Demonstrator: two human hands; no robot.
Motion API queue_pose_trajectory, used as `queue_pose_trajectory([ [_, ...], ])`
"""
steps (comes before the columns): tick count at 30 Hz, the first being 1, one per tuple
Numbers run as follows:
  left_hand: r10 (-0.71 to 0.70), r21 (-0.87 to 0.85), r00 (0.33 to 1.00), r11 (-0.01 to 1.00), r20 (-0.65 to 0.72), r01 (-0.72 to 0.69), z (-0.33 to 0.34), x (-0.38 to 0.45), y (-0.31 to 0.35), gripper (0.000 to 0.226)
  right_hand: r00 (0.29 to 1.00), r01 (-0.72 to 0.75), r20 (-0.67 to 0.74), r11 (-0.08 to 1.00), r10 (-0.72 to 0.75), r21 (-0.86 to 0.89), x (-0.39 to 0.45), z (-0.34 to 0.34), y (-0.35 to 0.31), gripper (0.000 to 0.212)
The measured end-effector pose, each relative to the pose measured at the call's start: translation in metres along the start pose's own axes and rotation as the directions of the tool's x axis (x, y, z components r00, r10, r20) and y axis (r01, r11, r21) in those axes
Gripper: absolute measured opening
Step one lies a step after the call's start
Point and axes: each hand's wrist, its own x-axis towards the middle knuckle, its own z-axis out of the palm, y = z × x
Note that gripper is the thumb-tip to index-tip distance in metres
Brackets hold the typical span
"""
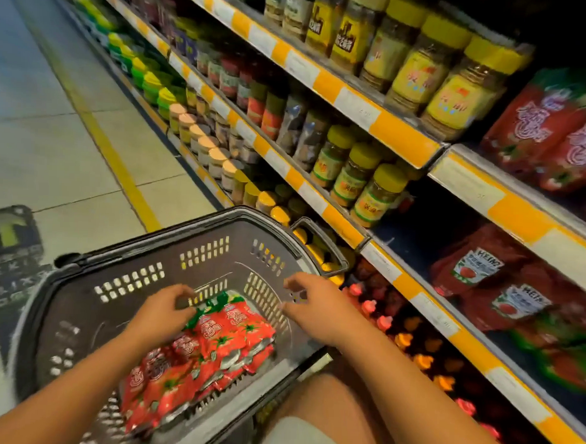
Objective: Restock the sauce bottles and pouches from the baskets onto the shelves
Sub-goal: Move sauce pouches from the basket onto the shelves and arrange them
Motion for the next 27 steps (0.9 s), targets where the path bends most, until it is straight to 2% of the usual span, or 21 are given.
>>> queue_pose_trajectory([
  [5, -0.210, -0.019, 0.976, 0.977, 0.048, 0.211, 0.017, 0.017, -0.039, 0.019, 0.970, -0.043, 0.229, 0.984, 0.083, -0.173, 0.059, 0.045, -0.027, 0.044],
  [9, -0.352, -0.005, 0.930, 0.935, 0.110, 0.355, 0.033, 0.027, -0.061, 0.013, 0.941, -0.091, 0.297, 0.969, 0.160, -0.232, 0.094, 0.084, -0.029, 0.043],
  [11, -0.392, 0.050, 0.912, 0.920, 0.118, 0.389, 0.042, 0.028, -0.073, 0.013, 0.930, -0.115, 0.312, 0.960, 0.195, -0.255, 0.107, 0.103, -0.027, 0.030],
  [13, -0.436, 0.130, 0.892, 0.897, 0.116, 0.422, 0.051, 0.027, -0.085, 0.024, 0.919, -0.142, 0.322, 0.952, 0.229, -0.271, 0.117, 0.122, -0.023, 0.017],
  [15, -0.491, 0.167, 0.863, 0.867, 0.121, 0.470, 0.062, 0.025, -0.099, 0.038, 0.897, -0.158, 0.354, 0.940, 0.265, -0.303, 0.122, 0.139, -0.020, 0.014],
  [19, -0.612, 0.202, 0.776, 0.788, 0.153, 0.582, 0.079, 0.022, -0.119, 0.042, 0.851, -0.179, 0.419, 0.924, 0.318, -0.337, 0.134, 0.165, -0.011, 0.005],
  [23, -0.592, 0.193, 0.795, 0.802, 0.132, 0.565, 0.088, 0.026, -0.128, 0.043, 0.838, -0.239, 0.410, 0.917, 0.361, -0.319, 0.152, 0.179, 0.010, 0.007],
  [25, -0.571, 0.165, 0.802, 0.820, 0.177, 0.548, 0.089, 0.028, -0.132, 0.043, 0.846, -0.307, 0.362, 0.912, 0.392, -0.271, 0.157, 0.186, 0.025, 0.034],
  [27, -0.613, 0.136, 0.765, 0.790, 0.199, 0.598, 0.092, 0.029, -0.139, 0.043, 0.839, -0.387, 0.325, 0.899, 0.436, -0.207, 0.157, 0.189, 0.037, 0.047],
])
